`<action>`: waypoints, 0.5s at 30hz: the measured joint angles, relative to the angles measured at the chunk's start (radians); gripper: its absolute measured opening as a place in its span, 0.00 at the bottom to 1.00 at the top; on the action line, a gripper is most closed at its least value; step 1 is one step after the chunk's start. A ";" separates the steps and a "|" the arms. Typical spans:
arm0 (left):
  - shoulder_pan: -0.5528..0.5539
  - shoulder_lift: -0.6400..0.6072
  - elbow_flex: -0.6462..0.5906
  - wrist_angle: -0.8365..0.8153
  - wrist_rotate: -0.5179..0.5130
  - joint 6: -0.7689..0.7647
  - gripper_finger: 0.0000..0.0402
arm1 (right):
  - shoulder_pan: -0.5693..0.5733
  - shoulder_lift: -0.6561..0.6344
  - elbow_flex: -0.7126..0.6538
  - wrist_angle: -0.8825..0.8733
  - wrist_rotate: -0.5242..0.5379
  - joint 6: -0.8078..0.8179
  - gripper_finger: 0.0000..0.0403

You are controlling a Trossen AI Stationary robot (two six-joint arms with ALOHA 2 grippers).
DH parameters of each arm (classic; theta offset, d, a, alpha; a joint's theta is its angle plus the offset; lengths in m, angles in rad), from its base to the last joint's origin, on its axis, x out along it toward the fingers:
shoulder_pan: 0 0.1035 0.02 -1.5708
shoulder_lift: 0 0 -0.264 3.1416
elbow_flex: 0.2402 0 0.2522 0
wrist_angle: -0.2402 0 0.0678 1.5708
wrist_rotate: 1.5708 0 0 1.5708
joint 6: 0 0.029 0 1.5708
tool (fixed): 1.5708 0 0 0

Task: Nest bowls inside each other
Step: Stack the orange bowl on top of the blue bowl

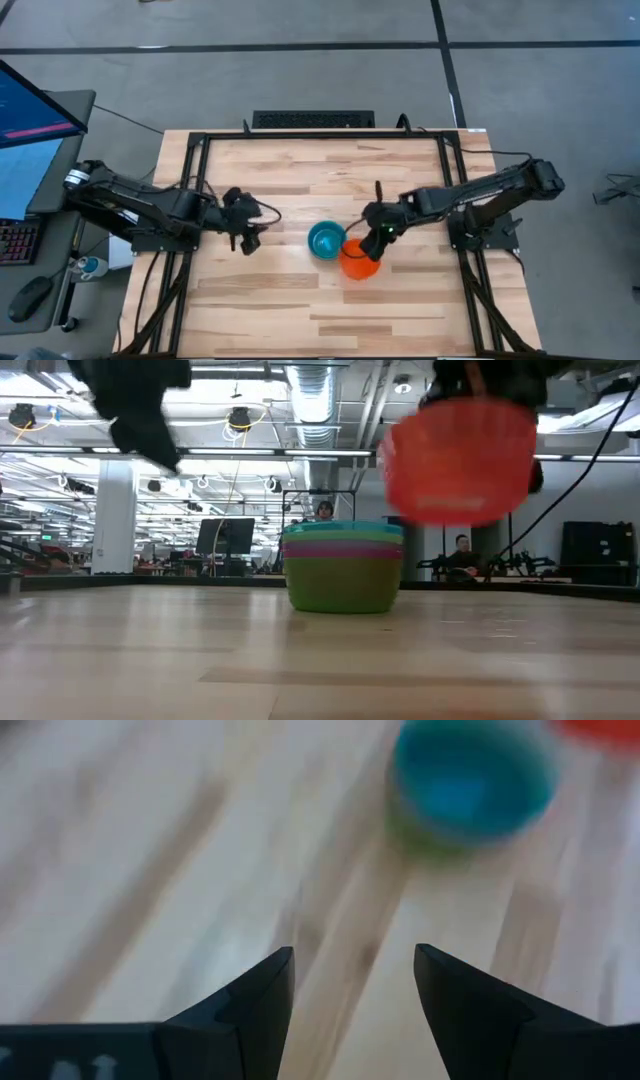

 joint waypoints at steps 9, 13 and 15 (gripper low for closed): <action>0.000 -0.178 -0.016 0.154 -0.166 0.110 0.47 | -0.111 0.024 0.133 -0.048 0.005 -0.074 0.02; 0.000 -0.276 -0.105 0.322 -0.189 0.165 0.41 | -0.146 0.071 0.159 -0.045 0.002 -0.103 0.02; 0.000 -0.325 -0.159 0.378 -0.225 0.184 0.38 | -0.160 0.092 0.179 -0.045 -0.002 -0.110 0.02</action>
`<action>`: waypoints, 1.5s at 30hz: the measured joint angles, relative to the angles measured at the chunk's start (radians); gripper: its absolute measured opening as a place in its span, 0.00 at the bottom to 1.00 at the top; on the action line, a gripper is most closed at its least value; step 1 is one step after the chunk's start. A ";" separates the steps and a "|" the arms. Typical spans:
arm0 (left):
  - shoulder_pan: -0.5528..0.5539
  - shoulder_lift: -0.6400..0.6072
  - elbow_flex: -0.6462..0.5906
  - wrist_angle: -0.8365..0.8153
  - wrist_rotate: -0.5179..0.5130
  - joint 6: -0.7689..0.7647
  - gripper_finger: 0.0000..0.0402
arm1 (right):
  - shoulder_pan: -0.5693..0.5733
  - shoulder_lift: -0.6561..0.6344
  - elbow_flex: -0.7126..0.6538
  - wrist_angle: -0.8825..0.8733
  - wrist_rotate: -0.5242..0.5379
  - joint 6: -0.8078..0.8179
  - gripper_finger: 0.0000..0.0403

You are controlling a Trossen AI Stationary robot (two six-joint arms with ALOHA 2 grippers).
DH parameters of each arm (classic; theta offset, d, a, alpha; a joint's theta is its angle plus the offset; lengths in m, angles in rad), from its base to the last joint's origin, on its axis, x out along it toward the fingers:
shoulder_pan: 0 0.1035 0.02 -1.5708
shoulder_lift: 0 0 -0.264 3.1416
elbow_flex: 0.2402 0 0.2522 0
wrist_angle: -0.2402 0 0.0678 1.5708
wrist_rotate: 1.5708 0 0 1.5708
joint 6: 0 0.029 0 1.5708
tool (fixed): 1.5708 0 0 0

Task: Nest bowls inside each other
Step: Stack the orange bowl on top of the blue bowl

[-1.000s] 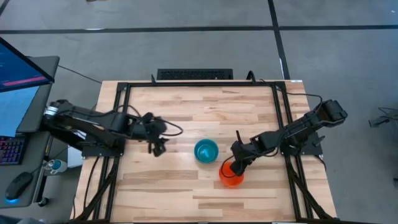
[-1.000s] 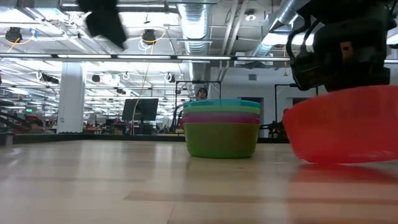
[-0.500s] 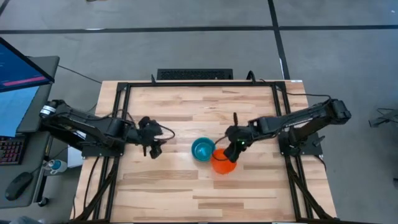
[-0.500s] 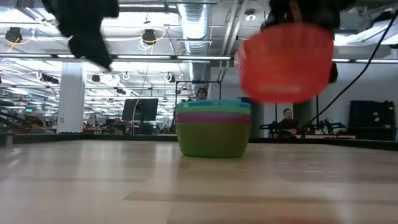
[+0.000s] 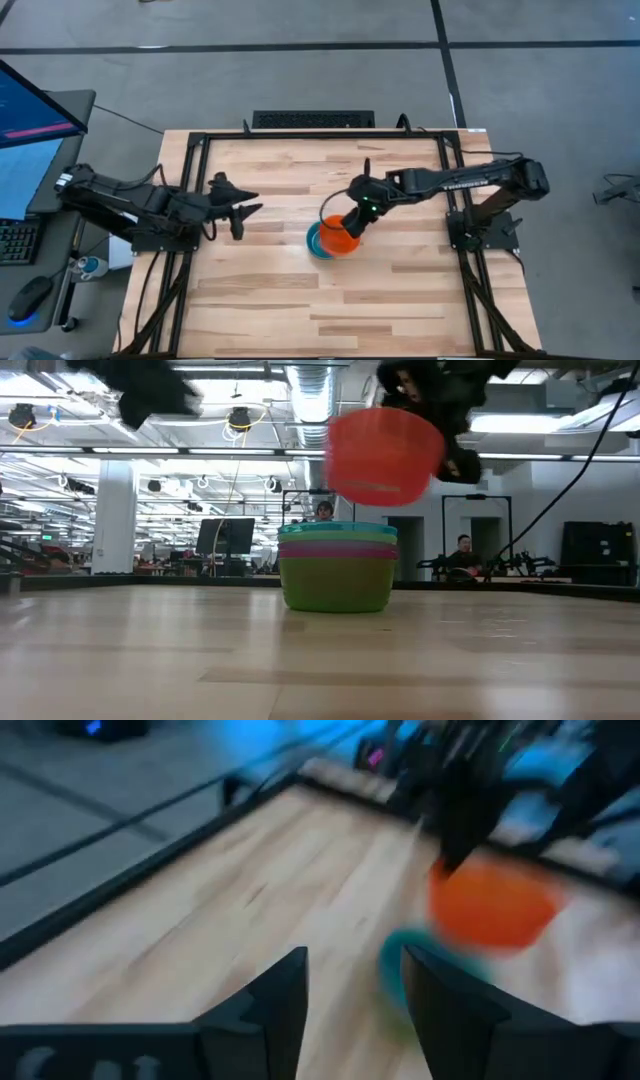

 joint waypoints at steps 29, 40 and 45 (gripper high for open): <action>-0.101 -0.556 -0.237 0.456 0.337 0.475 0.30 | 0.009 0.115 0.187 0.095 0.026 -0.090 0.03; -0.082 -0.728 -0.630 0.913 0.715 0.594 0.30 | -0.009 0.116 0.186 0.108 0.048 -0.097 0.03; -0.002 -0.738 -0.631 0.761 0.824 0.427 0.30 | 0.007 0.116 0.186 0.106 0.046 -0.097 0.03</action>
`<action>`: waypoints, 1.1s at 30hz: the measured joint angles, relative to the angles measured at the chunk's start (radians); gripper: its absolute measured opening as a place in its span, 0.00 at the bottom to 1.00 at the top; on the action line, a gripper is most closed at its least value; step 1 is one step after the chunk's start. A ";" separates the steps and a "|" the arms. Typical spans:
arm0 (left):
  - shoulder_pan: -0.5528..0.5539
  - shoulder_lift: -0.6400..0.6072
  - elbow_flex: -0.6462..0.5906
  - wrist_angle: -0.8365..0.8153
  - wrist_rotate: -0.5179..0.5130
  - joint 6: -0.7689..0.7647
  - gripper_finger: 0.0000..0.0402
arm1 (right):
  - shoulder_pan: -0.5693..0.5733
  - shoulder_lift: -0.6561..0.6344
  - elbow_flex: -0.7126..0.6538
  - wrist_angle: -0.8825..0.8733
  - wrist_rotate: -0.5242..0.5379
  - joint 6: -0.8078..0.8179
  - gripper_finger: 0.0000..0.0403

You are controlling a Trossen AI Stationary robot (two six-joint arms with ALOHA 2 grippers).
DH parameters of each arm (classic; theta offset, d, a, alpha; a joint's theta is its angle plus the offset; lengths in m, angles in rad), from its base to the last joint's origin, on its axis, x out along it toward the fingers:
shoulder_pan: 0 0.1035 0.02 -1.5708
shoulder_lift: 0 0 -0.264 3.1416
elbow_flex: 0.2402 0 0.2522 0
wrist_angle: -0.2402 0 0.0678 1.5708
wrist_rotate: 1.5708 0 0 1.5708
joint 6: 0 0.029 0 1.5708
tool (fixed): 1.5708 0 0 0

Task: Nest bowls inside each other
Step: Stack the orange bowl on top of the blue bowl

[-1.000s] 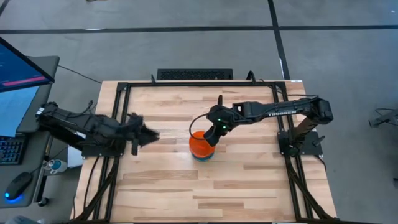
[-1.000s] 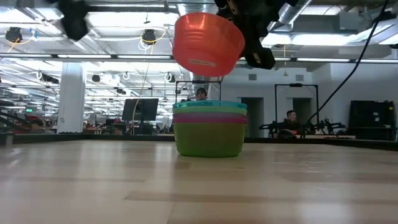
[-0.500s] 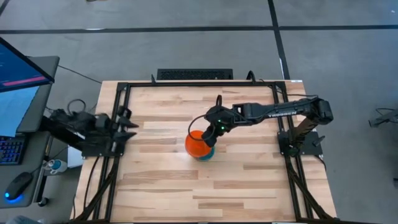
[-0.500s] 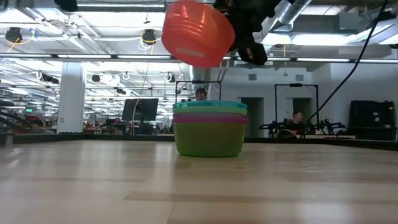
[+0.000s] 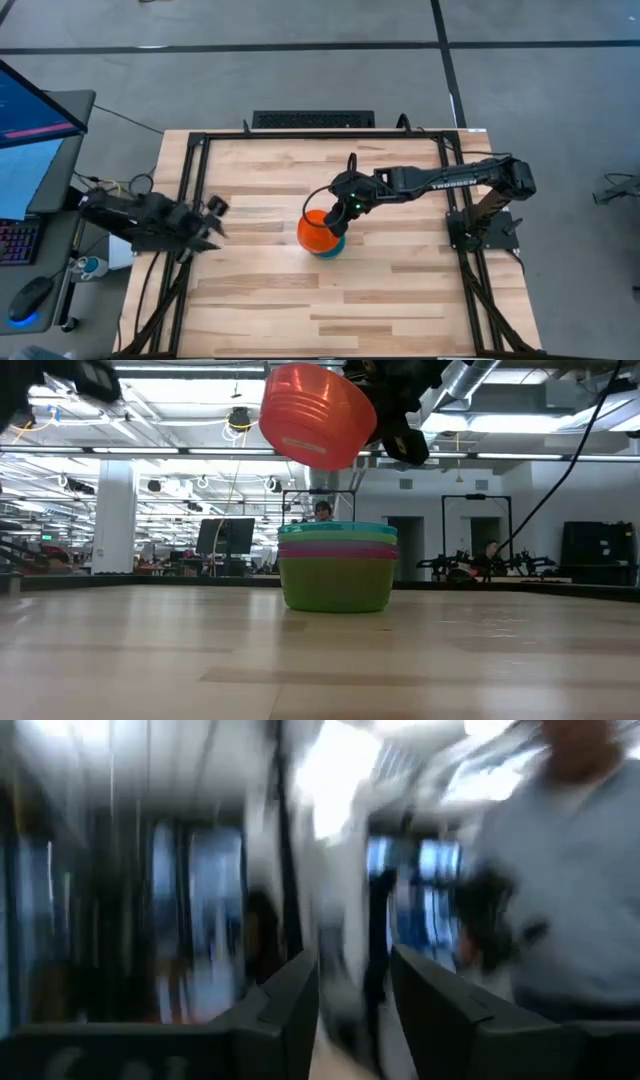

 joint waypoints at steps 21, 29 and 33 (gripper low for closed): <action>0.460 0.122 0.031 -0.501 -0.204 -0.047 0.56 | 0.031 0.001 -0.020 -0.111 0.093 0.171 0.03; 0.460 0.120 0.031 -0.501 -0.333 -0.062 0.56 | 0.045 0.119 -0.002 -0.145 0.093 0.222 0.03; 0.460 0.125 0.031 -0.503 -0.330 -0.065 0.56 | 0.053 0.153 0.058 -0.228 0.147 0.213 0.04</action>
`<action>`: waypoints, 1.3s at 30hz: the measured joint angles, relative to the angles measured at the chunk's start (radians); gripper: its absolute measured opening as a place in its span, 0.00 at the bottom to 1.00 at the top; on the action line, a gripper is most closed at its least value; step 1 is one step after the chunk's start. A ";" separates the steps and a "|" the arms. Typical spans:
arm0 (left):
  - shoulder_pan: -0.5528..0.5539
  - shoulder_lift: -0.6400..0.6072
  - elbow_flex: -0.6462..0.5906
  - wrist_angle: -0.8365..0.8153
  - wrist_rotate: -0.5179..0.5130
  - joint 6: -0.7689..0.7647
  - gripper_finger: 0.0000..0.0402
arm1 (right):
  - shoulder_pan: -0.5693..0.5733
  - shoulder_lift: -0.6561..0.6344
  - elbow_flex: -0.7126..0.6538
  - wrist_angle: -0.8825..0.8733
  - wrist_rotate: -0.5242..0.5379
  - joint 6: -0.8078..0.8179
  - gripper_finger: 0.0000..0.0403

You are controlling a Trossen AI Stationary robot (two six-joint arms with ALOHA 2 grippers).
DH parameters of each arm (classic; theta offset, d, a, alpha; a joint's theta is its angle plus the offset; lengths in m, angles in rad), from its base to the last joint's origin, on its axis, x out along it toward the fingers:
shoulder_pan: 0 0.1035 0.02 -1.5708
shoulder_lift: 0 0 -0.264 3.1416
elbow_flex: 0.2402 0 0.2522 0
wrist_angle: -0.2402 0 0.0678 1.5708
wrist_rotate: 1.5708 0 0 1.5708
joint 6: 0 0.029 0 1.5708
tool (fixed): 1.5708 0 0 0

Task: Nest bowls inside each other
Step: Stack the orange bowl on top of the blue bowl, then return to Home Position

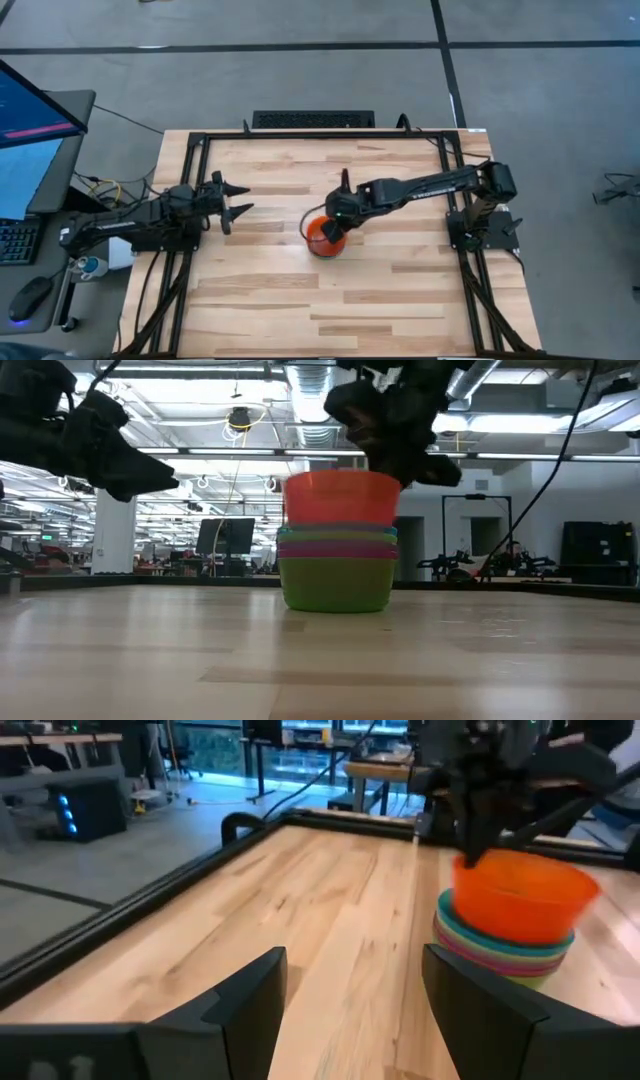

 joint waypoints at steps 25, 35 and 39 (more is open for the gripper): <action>0.000 0.024 0.000 -0.003 0.023 -0.001 0.56 | 0.035 0.016 0.023 -0.016 0.076 0.022 0.24; 0.000 0.024 0.000 -0.004 0.022 -0.001 0.56 | 0.034 -0.005 0.021 0.040 0.081 -0.003 0.30; 0.000 0.024 0.000 -0.003 0.022 -0.001 0.56 | 0.027 -0.143 0.071 0.141 0.125 -0.106 0.32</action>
